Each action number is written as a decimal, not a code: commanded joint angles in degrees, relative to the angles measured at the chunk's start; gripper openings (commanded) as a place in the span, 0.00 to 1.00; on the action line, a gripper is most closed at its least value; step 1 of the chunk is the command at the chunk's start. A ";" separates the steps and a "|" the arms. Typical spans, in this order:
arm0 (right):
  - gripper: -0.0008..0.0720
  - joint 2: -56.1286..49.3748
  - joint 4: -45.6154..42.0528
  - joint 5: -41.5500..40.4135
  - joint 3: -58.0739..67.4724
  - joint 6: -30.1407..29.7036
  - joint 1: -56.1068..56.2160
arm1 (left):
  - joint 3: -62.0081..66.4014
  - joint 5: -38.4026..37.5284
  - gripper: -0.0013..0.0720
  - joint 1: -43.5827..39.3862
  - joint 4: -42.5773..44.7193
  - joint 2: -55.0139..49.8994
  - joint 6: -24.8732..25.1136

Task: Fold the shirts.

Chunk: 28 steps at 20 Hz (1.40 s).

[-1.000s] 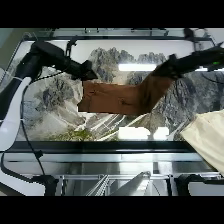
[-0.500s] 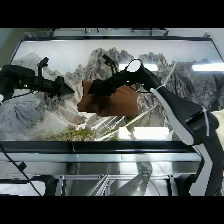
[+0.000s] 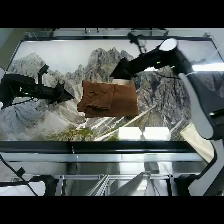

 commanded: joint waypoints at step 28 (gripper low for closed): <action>0.04 -1.49 4.72 -9.79 -27.78 -3.72 -5.20 | -0.22 6.95 0.04 -6.10 -4.31 13.25 -0.83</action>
